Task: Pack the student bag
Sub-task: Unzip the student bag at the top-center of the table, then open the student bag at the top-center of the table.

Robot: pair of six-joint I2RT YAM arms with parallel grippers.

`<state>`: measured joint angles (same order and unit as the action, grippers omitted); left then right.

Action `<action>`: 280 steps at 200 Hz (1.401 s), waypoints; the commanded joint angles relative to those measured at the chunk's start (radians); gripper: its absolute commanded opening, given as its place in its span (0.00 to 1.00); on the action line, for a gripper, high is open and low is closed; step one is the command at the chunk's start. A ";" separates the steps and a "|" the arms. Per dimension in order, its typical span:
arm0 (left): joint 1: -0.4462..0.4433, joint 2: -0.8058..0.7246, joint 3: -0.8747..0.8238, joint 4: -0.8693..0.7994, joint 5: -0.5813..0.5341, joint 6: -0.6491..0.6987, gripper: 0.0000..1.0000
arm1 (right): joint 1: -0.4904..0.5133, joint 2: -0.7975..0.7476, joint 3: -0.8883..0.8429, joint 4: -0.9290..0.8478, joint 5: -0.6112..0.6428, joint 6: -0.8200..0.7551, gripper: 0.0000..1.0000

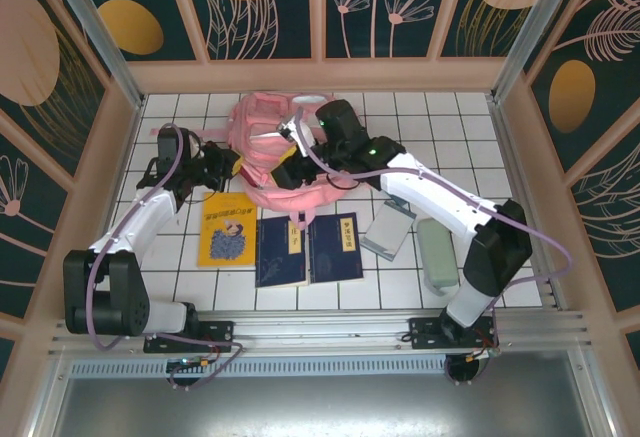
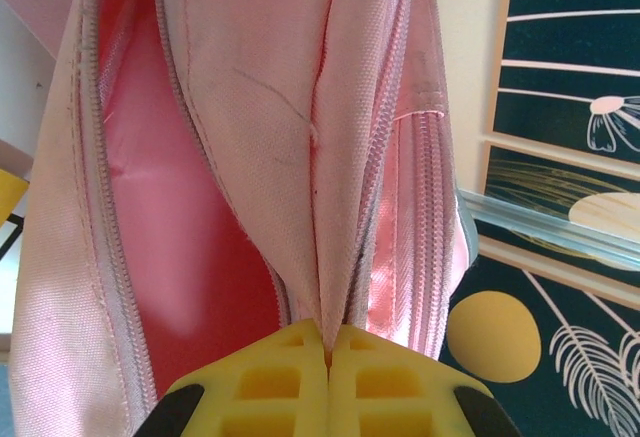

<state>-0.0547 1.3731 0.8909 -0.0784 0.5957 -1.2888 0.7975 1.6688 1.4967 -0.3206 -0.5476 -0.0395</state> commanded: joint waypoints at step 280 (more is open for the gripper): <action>0.003 -0.008 0.014 0.112 0.015 -0.117 0.00 | 0.045 0.118 -0.061 0.185 0.147 0.442 0.02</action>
<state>-0.0551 1.3735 0.8860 -0.0402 0.6048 -1.3670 0.8314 1.8881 1.5143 -0.2066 -0.4595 0.4339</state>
